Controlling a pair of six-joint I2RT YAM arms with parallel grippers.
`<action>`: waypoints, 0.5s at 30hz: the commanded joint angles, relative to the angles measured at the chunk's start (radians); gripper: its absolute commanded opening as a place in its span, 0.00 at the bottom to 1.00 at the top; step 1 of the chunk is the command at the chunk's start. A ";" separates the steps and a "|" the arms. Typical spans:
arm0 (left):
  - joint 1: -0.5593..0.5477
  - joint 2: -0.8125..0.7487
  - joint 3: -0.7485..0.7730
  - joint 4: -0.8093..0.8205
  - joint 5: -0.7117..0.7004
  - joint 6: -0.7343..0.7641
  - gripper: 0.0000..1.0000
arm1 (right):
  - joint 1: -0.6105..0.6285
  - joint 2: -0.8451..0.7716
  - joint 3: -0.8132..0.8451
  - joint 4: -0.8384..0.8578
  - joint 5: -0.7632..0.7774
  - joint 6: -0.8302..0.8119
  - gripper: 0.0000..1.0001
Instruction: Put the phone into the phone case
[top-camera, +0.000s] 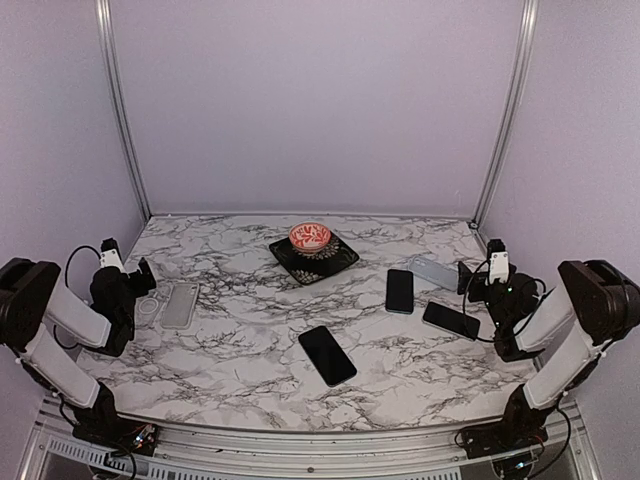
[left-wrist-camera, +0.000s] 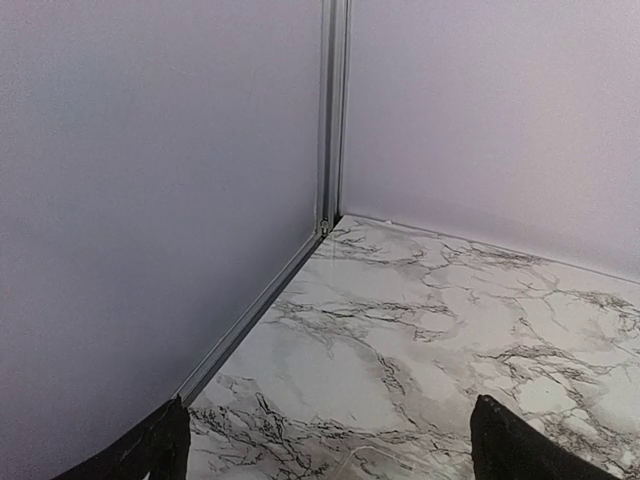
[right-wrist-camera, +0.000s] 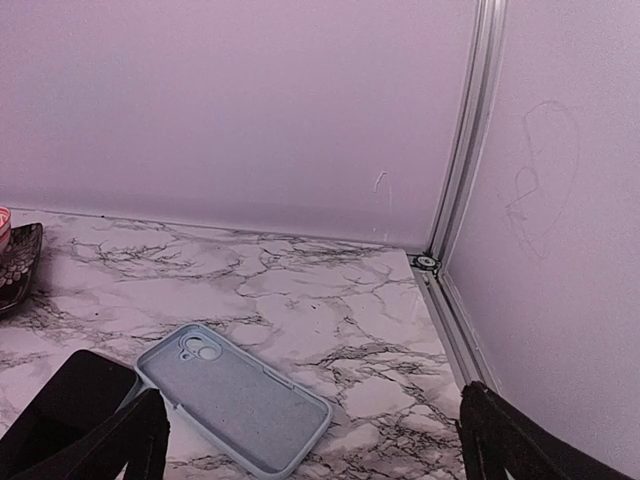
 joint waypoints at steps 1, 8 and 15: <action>0.006 -0.006 -0.004 0.024 -0.026 -0.014 0.99 | -0.005 0.008 0.024 0.003 -0.003 0.003 0.99; -0.007 -0.262 0.032 -0.209 -0.103 -0.016 0.99 | -0.006 0.009 0.028 -0.003 0.027 0.005 0.99; -0.054 -0.382 0.273 -0.406 -0.024 -0.108 0.99 | -0.005 -0.244 0.096 -0.328 0.027 0.041 0.99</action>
